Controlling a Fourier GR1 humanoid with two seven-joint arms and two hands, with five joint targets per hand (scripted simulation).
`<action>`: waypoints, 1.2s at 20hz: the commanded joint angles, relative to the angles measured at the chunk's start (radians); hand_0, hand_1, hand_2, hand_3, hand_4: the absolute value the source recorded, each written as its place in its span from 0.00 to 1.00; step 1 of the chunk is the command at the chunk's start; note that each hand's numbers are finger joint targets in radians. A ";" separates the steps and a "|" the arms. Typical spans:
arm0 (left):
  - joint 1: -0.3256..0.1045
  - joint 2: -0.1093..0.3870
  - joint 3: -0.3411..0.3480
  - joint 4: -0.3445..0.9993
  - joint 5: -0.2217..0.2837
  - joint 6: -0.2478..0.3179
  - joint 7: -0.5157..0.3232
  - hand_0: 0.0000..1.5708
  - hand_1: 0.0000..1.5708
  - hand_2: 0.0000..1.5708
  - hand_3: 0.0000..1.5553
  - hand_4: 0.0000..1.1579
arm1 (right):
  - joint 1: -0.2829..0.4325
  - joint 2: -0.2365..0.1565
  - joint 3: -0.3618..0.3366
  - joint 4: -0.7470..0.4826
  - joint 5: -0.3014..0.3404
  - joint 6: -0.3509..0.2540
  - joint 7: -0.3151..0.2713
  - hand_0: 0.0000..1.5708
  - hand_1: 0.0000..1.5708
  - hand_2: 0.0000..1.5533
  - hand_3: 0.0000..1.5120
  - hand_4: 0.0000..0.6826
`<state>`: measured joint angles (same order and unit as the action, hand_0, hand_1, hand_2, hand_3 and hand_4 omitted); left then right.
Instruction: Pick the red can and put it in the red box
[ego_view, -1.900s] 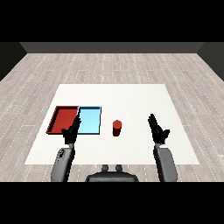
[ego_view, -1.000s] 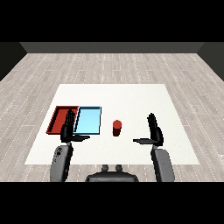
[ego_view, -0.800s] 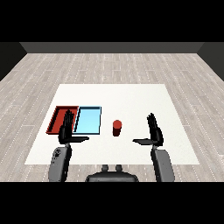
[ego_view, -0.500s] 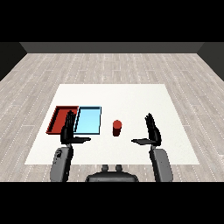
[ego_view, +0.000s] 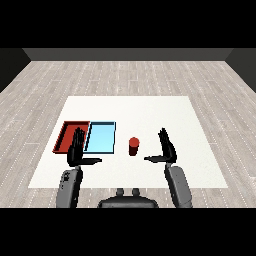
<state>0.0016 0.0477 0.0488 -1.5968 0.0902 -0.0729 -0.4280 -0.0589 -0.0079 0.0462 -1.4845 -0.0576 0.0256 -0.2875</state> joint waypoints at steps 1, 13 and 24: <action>-0.051 -0.013 0.004 0.012 -0.012 0.033 0.009 0.00 0.00 0.00 0.00 0.00 | -0.013 0.008 0.022 0.129 -0.009 0.009 -0.077 0.00 0.00 0.00 0.00 0.00; -0.012 -0.009 -0.001 0.007 0.003 0.012 0.007 0.00 0.00 0.00 0.00 0.00 | -0.223 0.008 0.141 0.381 -0.166 -0.124 -0.118 0.00 0.00 0.00 0.00 0.00; -0.015 -0.045 -0.065 -0.136 -0.014 0.106 0.150 0.00 0.00 0.00 0.00 0.00 | -0.275 0.008 0.195 0.533 -0.239 -0.131 -0.201 0.00 0.00 0.00 0.00 0.00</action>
<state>-0.0279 0.0390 0.0501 -1.6347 0.1090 -0.0426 -0.3657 -0.2741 -0.0003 0.2068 -1.0244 -0.2708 -0.0714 -0.4680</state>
